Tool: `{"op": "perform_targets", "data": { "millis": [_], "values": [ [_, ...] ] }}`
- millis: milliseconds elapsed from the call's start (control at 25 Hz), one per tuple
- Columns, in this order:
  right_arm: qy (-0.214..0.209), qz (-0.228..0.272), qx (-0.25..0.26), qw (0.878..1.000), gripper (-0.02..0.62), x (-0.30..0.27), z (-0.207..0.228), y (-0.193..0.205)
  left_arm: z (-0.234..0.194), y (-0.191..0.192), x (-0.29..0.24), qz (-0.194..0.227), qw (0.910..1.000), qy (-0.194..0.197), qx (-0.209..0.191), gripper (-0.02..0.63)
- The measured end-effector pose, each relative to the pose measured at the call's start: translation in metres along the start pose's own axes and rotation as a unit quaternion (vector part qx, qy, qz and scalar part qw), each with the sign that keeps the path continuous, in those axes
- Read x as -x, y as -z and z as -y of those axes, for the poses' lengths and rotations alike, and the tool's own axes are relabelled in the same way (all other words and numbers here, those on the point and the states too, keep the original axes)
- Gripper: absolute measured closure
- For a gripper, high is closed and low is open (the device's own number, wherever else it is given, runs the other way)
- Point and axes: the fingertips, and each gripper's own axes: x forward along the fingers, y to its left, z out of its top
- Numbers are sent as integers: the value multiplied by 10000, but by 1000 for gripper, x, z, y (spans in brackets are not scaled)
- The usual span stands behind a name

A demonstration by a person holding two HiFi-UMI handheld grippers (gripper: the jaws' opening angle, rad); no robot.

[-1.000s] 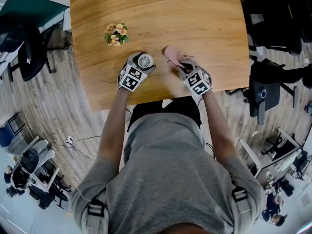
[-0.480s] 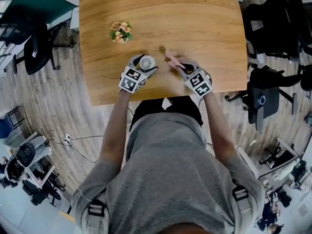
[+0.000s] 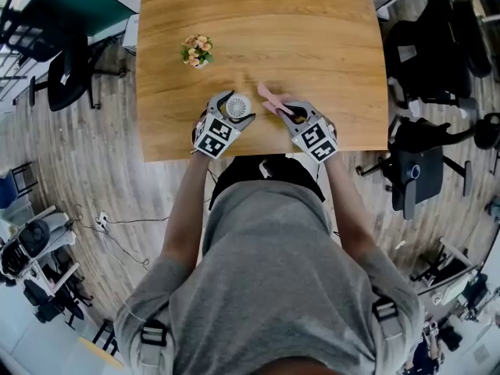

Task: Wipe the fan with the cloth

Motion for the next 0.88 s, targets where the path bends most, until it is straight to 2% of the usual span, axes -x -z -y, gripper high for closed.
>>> {"op": "perform_targets", "data": {
  "millis": [320,600,880],
  "values": [
    [-379,695,167,9967,565,27,-14,-58,36,-32,13,-21,9985,-214,-498,225],
    [-709,1061,479,9907,565,35,-32,-93,53,-46,18,-83,9973,-372,-623,225],
    [-947,1185,747,9856,565,36,-52,-108,65,-52,16,-141,9966,-393,-713,225]
  ]
}}
